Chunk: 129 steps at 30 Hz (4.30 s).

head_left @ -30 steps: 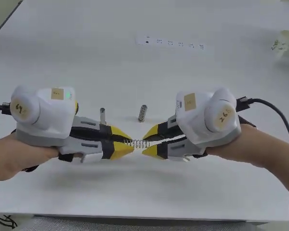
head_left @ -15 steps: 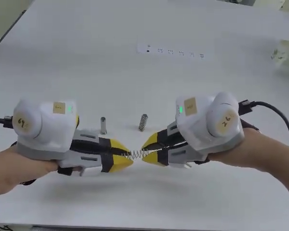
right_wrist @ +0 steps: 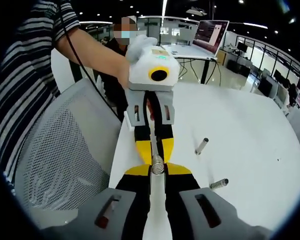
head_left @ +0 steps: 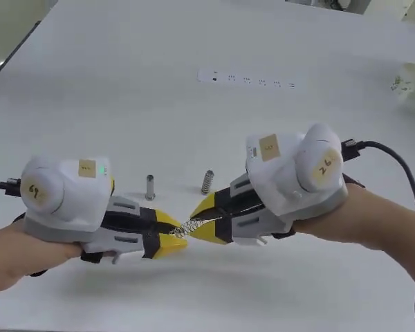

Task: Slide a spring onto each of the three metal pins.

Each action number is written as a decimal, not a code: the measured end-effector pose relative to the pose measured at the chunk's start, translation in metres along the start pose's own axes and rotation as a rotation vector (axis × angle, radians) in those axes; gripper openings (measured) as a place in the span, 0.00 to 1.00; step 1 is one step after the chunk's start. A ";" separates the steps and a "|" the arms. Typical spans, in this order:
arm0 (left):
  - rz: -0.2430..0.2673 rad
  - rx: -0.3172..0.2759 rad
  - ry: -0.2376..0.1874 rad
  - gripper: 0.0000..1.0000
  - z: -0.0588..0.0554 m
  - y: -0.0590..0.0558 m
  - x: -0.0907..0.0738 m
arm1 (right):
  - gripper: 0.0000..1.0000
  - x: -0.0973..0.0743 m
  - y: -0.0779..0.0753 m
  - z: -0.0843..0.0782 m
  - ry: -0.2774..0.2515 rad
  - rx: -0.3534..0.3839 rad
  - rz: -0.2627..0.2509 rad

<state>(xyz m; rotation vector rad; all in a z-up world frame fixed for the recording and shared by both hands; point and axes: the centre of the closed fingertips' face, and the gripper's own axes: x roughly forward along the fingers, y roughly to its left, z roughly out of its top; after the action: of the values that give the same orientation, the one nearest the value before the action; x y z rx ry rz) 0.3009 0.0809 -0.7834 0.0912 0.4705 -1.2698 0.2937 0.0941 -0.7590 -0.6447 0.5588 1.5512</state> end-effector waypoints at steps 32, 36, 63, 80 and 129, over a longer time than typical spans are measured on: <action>0.016 0.004 -0.034 0.02 0.008 -0.005 0.004 | 0.07 0.003 0.003 0.026 -0.093 0.007 -0.050; 0.022 0.007 -0.029 0.02 0.007 -0.005 0.002 | 0.07 0.004 0.003 0.026 -0.091 0.014 -0.050; 0.065 -0.018 -0.041 0.12 0.011 0.004 -0.001 | 0.07 -0.001 -0.001 0.027 -0.087 -0.009 -0.071; 0.102 -0.051 -0.046 0.22 0.010 0.011 -0.012 | 0.07 -0.005 -0.008 0.031 -0.078 -0.032 -0.094; 0.359 -0.170 -0.086 0.98 -0.018 0.050 -0.071 | 0.07 -0.008 -0.024 0.028 -0.139 0.096 -0.159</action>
<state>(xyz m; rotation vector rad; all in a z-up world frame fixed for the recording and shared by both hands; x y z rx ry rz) 0.3275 0.1655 -0.7813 -0.0223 0.4625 -0.8753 0.3155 0.1097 -0.7327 -0.4920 0.4628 1.3992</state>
